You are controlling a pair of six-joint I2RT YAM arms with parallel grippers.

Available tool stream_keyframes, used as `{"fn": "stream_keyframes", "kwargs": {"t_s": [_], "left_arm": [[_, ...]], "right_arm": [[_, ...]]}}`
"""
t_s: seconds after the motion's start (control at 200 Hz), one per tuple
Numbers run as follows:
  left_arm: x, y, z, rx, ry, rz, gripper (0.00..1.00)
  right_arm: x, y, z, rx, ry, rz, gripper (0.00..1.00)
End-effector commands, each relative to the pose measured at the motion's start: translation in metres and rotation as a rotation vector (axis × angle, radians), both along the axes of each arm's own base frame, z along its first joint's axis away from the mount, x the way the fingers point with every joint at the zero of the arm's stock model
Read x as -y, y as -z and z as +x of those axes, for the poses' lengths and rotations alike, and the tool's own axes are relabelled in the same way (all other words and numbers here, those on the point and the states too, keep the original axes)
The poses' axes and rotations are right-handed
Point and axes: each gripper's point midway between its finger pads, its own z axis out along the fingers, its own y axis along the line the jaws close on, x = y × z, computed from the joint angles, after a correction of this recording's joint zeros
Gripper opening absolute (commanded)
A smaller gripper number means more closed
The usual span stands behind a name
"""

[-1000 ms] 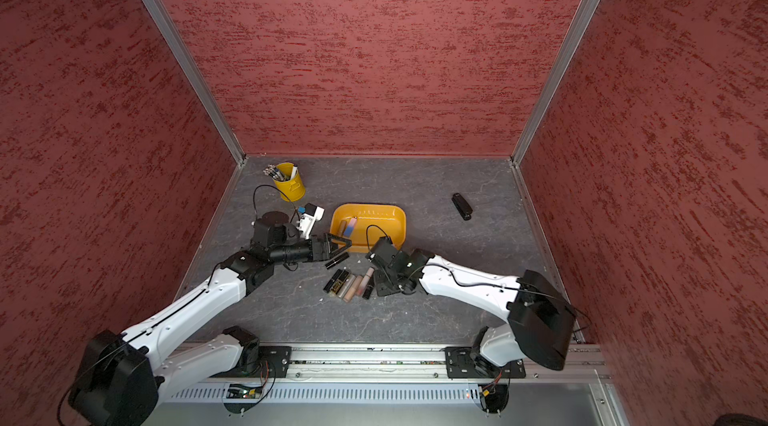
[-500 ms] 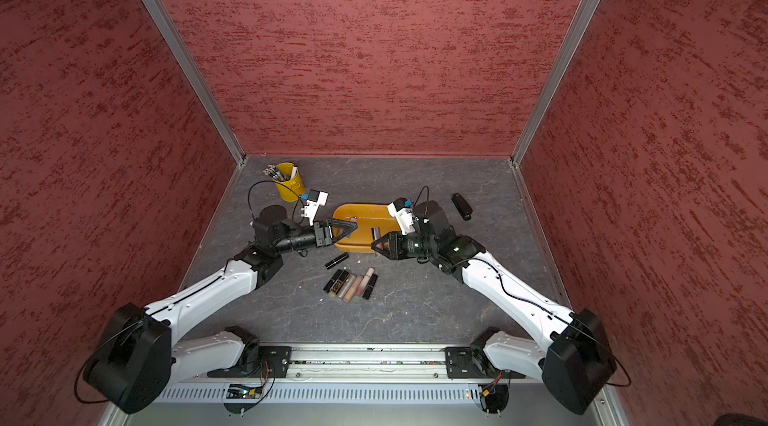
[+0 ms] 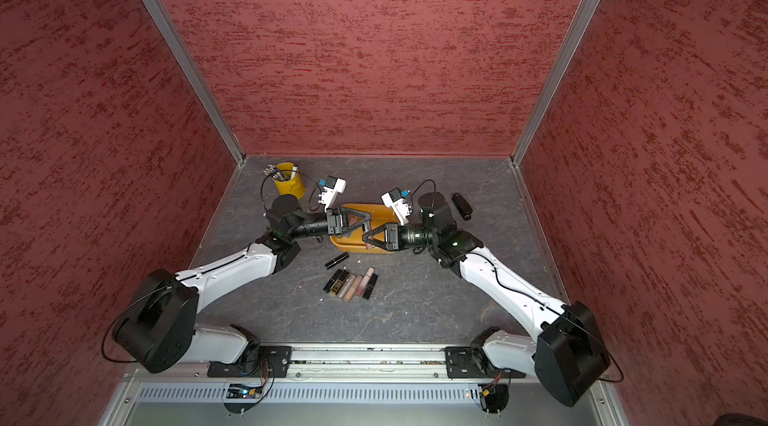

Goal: Put the lipstick into the storage box
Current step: Pick up the lipstick at the center of the board.

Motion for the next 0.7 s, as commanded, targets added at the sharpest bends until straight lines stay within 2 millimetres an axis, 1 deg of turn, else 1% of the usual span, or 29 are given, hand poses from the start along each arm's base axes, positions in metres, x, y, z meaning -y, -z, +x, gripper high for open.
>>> {"fn": "stream_keyframes", "kwargs": {"t_s": [0.0,0.175,0.326,0.436,0.536,0.661,0.696], "left_arm": [[0.004,-0.005,-0.003,0.019,0.039,-0.014,0.8],[0.006,-0.004,-0.008,0.009,0.06,-0.014,0.66],[0.006,-0.004,-0.01,0.007,0.064,-0.012,0.61],[0.007,-0.005,-0.012,0.007,0.076,-0.013,0.48],[0.008,-0.005,-0.013,0.003,0.081,-0.011,0.39],[0.01,-0.003,-0.013,-0.008,0.092,-0.009,0.32],[0.011,-0.002,-0.013,-0.011,0.095,-0.008,0.32]], "right_arm": [[0.003,-0.01,0.002,0.03,-0.002,0.034,0.19],[0.005,-0.01,0.006,0.029,0.017,0.031,0.19],[0.006,-0.008,0.01,0.026,0.028,0.025,0.18],[0.008,-0.007,0.011,0.024,0.035,0.02,0.18],[0.008,-0.007,0.011,0.028,0.037,0.02,0.18],[0.009,-0.007,0.011,0.028,0.038,0.02,0.18],[0.009,-0.006,0.011,0.028,0.037,0.018,0.18]]}}
